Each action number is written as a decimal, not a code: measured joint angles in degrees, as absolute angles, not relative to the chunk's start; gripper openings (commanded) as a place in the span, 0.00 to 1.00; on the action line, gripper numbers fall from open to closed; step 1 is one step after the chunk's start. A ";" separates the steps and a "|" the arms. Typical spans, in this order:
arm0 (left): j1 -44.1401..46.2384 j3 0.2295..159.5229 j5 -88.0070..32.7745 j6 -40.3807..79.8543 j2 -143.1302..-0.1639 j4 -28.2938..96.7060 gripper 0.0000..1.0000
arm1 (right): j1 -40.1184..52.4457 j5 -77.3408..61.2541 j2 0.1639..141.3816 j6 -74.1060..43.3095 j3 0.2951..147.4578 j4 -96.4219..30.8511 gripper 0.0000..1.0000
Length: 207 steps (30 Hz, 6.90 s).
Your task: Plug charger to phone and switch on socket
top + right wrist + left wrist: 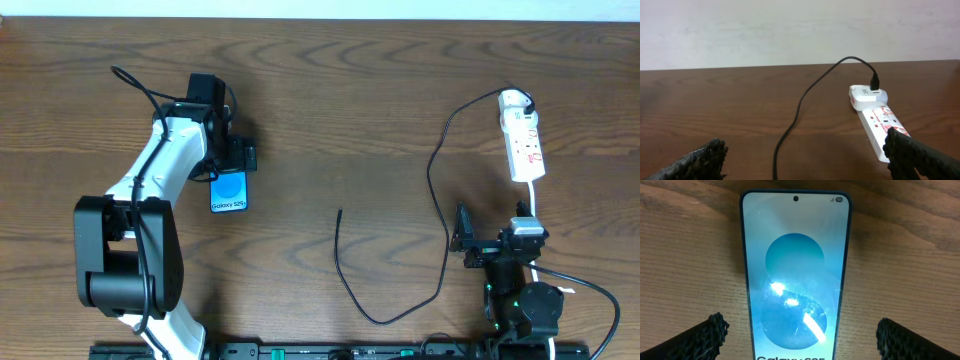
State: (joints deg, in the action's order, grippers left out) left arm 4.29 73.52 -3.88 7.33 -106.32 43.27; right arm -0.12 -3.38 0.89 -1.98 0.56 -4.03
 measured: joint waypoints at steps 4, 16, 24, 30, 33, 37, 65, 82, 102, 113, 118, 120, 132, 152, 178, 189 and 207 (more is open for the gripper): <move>4.29 73.52 -3.88 7.31 -106.32 43.27 0.98 | -0.12 -3.38 0.89 -1.98 0.56 -4.05 0.99; 4.29 73.52 -3.88 7.33 -106.32 42.76 0.98 | -0.12 -3.38 0.89 -1.98 0.56 -4.03 0.99; 3.95 73.52 -3.90 7.31 -106.32 43.03 0.98 | -0.12 -3.38 0.89 -1.98 0.56 -4.03 0.99; 2.76 73.52 -3.88 7.29 -106.32 43.68 0.98 | -0.12 -3.38 0.89 -1.98 0.56 -4.03 0.99; 2.52 73.52 -3.86 7.27 -106.32 44.42 0.98 | -0.12 -3.38 0.89 -1.98 0.56 -4.03 0.99; 2.50 73.54 -3.86 7.27 -106.32 44.75 0.98 | -0.12 -3.38 0.89 -1.98 0.56 -4.03 0.99; 2.66 73.54 -3.92 7.07 -106.43 44.95 0.98 | -0.12 -3.38 0.89 -1.98 0.56 -4.03 0.99; 3.22 73.54 -3.99 7.07 -106.78 44.77 0.98 | -0.12 -3.38 0.89 -1.98 0.56 -4.05 0.99; 3.22 73.65 -7.60 7.05 -113.14 42.63 0.98 | -0.12 -3.38 0.89 -1.98 0.56 -4.03 0.99; 3.22 73.65 -6.50 7.05 -113.14 42.22 0.98 | -0.12 -3.38 0.89 -1.98 0.56 -4.03 0.99; 3.22 73.65 -6.04 6.92 -113.14 41.87 0.98 | -0.12 -3.38 0.89 -1.98 0.56 -4.03 0.99; 3.22 73.65 -6.02 6.55 -113.14 41.30 0.98 | -0.12 -3.38 0.89 -1.98 0.56 -4.03 0.99; 3.22 73.65 -5.65 5.98 -113.14 40.16 0.98 | -0.12 -3.38 0.89 -1.98 0.56 -4.05 0.99; 3.29 73.69 -5.32 5.96 -113.71 40.03 0.98 | -0.12 -3.38 0.89 -1.98 0.56 -4.03 0.99; 3.49 73.69 -3.97 5.82 -113.89 39.64 0.98 | -0.12 -3.38 0.89 -1.98 0.56 -4.03 0.99; 3.49 73.69 -3.84 5.65 -113.91 39.24 0.98 | -0.12 -3.38 0.89 -1.98 0.56 -4.03 0.99; 3.49 73.69 -3.64 5.52 -113.93 38.52 0.98 | -0.12 -3.38 0.89 -1.98 0.56 -4.03 0.99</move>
State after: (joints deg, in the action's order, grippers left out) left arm 3.49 73.69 -3.64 5.52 -113.93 38.52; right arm -0.12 -3.38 0.89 -1.98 0.56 -4.03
